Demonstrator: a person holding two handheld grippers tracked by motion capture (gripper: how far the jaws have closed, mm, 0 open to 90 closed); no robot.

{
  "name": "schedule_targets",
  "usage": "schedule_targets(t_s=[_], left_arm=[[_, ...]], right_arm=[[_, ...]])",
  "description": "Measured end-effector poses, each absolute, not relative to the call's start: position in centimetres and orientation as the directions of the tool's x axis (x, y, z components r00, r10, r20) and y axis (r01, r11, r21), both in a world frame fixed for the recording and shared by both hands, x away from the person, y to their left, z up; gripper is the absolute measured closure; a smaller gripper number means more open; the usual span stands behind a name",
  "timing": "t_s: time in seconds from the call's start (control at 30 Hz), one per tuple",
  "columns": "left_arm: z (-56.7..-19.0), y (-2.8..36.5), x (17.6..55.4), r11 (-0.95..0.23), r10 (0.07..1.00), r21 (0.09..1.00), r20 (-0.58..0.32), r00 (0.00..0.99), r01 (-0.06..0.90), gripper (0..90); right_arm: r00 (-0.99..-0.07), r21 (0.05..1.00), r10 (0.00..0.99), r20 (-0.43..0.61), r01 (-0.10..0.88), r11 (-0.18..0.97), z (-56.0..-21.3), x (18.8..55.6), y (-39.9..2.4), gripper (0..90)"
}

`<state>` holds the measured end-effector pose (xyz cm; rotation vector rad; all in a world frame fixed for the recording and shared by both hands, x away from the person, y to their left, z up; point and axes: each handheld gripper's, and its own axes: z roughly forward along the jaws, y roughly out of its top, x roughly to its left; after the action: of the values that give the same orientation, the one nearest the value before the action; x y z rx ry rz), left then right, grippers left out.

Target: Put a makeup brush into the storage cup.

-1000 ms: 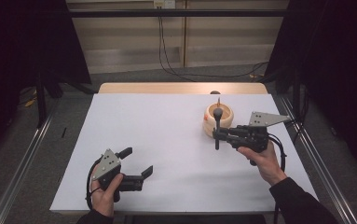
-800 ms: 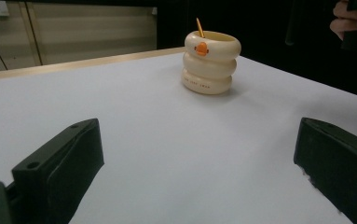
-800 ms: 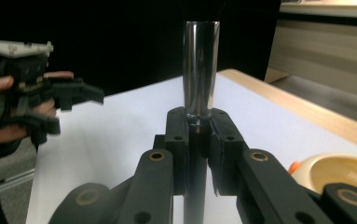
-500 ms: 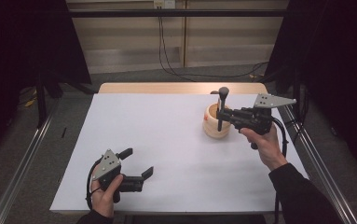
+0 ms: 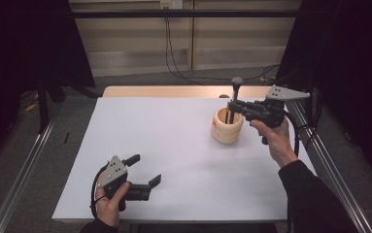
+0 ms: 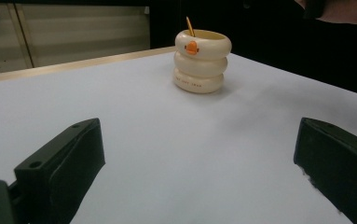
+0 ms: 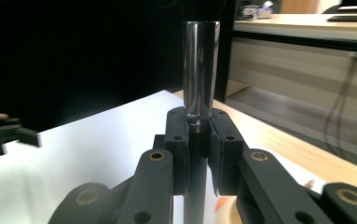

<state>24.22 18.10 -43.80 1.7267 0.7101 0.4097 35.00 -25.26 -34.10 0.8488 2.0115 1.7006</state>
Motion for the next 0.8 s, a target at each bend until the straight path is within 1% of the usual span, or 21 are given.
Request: schedule_targets(t_s=[0.17,0.2,0.23,0.27,0.33,0.5,0.8], left_arm=[[-43.8,18.1,24.3,-0.145,0.646,0.957,-0.102,0.756,0.253,1.4],[-43.9,18.2,24.3,-0.139,0.640,0.958,-0.107,0.761,0.252,1.4],[-43.9,18.2,24.3,-0.145,0.656,0.958,-0.096,0.749,0.249,1.4],[-43.9,18.3,24.4,-0.142,0.636,0.959,-0.103,0.765,0.247,1.4],[-43.9,18.3,24.5,-0.142,0.636,0.959,-0.101,0.765,0.244,1.4],[-43.8,18.1,24.3,-0.161,0.645,0.956,-0.085,0.759,0.244,1.4],[-43.9,18.0,24.3,-0.151,0.641,0.955,-0.102,0.761,0.255,1.4]], right_arm=[[-0.725,0.973,0.683,0.090,0.210,0.096,-33.9,36.0,-25.6,79.2],[-0.724,0.973,0.684,0.091,0.210,0.092,-33.8,36.2,-25.6,79.2],[-0.715,0.973,0.693,0.092,0.212,0.090,-33.8,36.4,-25.7,79.2],[-0.710,0.974,0.697,0.100,0.214,0.078,-33.8,36.6,-25.8,79.2],[-0.692,0.976,0.714,0.101,0.207,0.063,-33.8,36.9,-26.0,79.2],[-0.661,0.972,0.741,0.119,0.229,0.048,-34.7,37.9,-26.2,79.2],[-0.622,0.961,0.771,0.135,0.273,0.052,-36.5,39.4,-26.4,79.2]])
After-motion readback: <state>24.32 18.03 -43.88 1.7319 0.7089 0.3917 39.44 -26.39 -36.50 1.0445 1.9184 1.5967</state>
